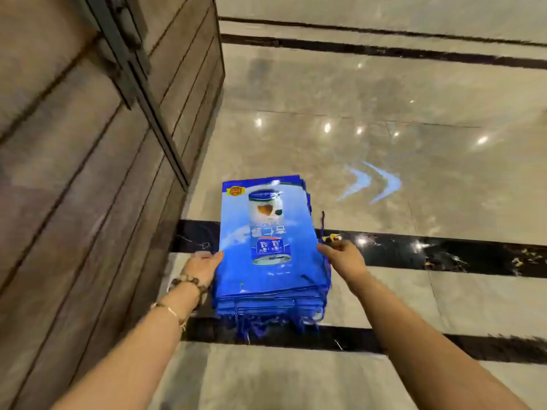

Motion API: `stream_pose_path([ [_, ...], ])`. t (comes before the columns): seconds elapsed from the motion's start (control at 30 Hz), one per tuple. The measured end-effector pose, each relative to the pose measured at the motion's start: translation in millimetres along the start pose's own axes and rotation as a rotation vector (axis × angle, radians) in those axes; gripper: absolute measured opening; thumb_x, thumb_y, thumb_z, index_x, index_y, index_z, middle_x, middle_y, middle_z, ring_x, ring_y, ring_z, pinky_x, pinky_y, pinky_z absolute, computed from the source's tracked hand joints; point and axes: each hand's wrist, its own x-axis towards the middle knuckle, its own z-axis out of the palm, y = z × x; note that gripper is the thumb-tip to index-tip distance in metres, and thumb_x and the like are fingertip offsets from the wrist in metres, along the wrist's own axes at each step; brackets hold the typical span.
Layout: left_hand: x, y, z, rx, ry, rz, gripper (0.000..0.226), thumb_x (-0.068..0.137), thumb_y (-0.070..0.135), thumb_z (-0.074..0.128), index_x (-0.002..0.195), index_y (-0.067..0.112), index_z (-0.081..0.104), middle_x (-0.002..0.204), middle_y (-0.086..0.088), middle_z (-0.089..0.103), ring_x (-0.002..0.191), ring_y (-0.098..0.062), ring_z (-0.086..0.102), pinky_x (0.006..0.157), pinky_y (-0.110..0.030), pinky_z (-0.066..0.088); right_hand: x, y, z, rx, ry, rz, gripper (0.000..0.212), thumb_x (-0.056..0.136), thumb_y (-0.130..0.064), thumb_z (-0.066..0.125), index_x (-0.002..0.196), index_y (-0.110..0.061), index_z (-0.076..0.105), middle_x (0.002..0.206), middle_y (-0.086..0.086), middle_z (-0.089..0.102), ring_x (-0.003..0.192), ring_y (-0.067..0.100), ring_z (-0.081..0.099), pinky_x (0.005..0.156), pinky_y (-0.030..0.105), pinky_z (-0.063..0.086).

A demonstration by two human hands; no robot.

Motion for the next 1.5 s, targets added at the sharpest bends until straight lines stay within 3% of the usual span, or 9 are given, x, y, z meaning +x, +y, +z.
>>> stream_pose_path([
  [0.13, 44.1, -30.1, 31.3, -0.181, -0.101, -0.049, 0.041, 0.09, 0.041, 0.05, 0.071, 0.006, 0.059, 0.059, -0.009, 0.058, 0.065, -0.025, 0.052, 0.058, -0.023, 0.037, 44.9, 24.2, 27.2, 0.146, -0.099, 0.038, 0.053, 0.069, -0.041, 0.075, 0.101, -0.002, 0.06, 0.105, 0.015, 0.067, 0.092, 0.028, 0.065, 0.084, 0.042, 0.052],
  [0.27, 53.8, -47.8, 51.5, -0.57, -0.28, -0.192, 0.038, 0.092, 0.028, 0.052, 0.119, 0.002, 0.056, 0.113, -0.016, 0.064, 0.101, -0.029, 0.062, 0.087, -0.033, 0.048, 43.7, 36.8, 37.1, 0.336, -0.261, 0.221, 0.043, 0.081, -0.029, 0.068, 0.11, 0.003, 0.06, 0.106, 0.015, 0.066, 0.085, 0.031, 0.066, 0.068, 0.035, 0.057],
  [0.37, 61.7, -51.7, 52.7, -0.696, -0.407, -0.204, 0.028, 0.094, 0.022, 0.047, 0.114, 0.006, 0.056, 0.07, -0.01, 0.072, 0.059, -0.02, 0.069, 0.054, -0.026, 0.057, 54.6, 48.5, 42.2, 0.356, -0.314, 0.283, 0.058, 0.072, -0.041, 0.073, 0.114, -0.003, 0.06, 0.102, 0.015, 0.07, 0.078, 0.028, 0.069, 0.058, 0.031, 0.056],
  [0.5, 60.6, -48.3, 44.0, -0.795, -0.459, -0.193, 0.026, 0.094, 0.028, 0.046, 0.092, 0.008, 0.063, 0.064, -0.009, 0.071, 0.05, -0.02, 0.067, 0.046, -0.027, 0.055, 55.2, 49.4, 41.6, 0.311, -0.361, 0.293, 0.061, 0.065, -0.05, 0.075, 0.109, -0.01, 0.062, 0.095, 0.01, 0.072, 0.079, 0.026, 0.071, 0.06, 0.031, 0.056],
  [0.8, 41.8, -84.4, 72.3, -0.47, -0.636, -0.281, 0.017, 0.083, 0.023, 0.063, 0.092, 0.009, 0.067, 0.078, -0.009, 0.073, 0.063, -0.02, 0.07, 0.056, -0.024, 0.056, 33.4, 98.6, 28.4, 0.246, -0.513, 0.384, 0.042, 0.072, -0.034, 0.071, 0.106, -0.009, 0.066, 0.097, 0.011, 0.072, 0.083, 0.026, 0.069, 0.088, 0.039, 0.051],
  [0.97, 31.6, -98.8, 76.5, -0.421, -0.569, -0.141, 0.064, 0.042, 0.039, 0.082, 0.099, 0.014, 0.067, 0.09, -0.004, 0.074, 0.083, -0.02, 0.07, 0.07, -0.026, 0.054, 13.4, 113.4, 34.0, 0.518, -0.519, 0.374, 0.037, 0.076, -0.022, 0.068, 0.105, 0.0, 0.064, 0.099, 0.021, 0.069, 0.075, 0.03, 0.07, 0.062, 0.037, 0.057],
  [1.07, 21.2, -104.4, 82.2, -0.598, -0.515, -0.152, 0.032, 0.069, 0.018, 0.076, 0.097, 0.008, 0.065, 0.077, -0.006, 0.074, 0.067, -0.02, 0.07, 0.068, -0.033, 0.057, 5.1, 113.7, 38.4, 0.598, -0.457, 0.335, 0.032, 0.081, -0.014, 0.064, 0.109, 0.003, 0.062, 0.098, 0.024, 0.069, 0.07, 0.031, 0.07, 0.056, 0.037, 0.057],
  [1.2, 2.2, -95.5, 79.3, -0.741, -0.489, -0.195, 0.042, 0.055, -0.003, 0.067, 0.097, -0.001, 0.062, 0.069, -0.01, 0.072, 0.057, -0.023, 0.068, 0.053, -0.03, 0.057, -11.3, 104.2, 31.5, 0.594, -0.418, 0.284, 0.039, 0.078, -0.011, 0.066, 0.114, 0.004, 0.059, 0.096, 0.023, 0.069, 0.069, 0.032, 0.069, 0.058, 0.04, 0.058],
  [1.5, -176.8, -9.2, -30.7, -0.778, -0.442, -0.358, 0.033, 0.06, -0.003, 0.066, 0.093, -0.001, 0.062, 0.067, -0.013, 0.071, 0.055, -0.025, 0.068, 0.05, -0.031, 0.056, -179.7, 1.1, -72.8, 0.553, -0.413, 0.362, 0.036, 0.078, -0.011, 0.067, 0.112, -0.002, 0.058, 0.093, 0.017, 0.072, 0.074, 0.032, 0.07, 0.063, 0.038, 0.058],
])
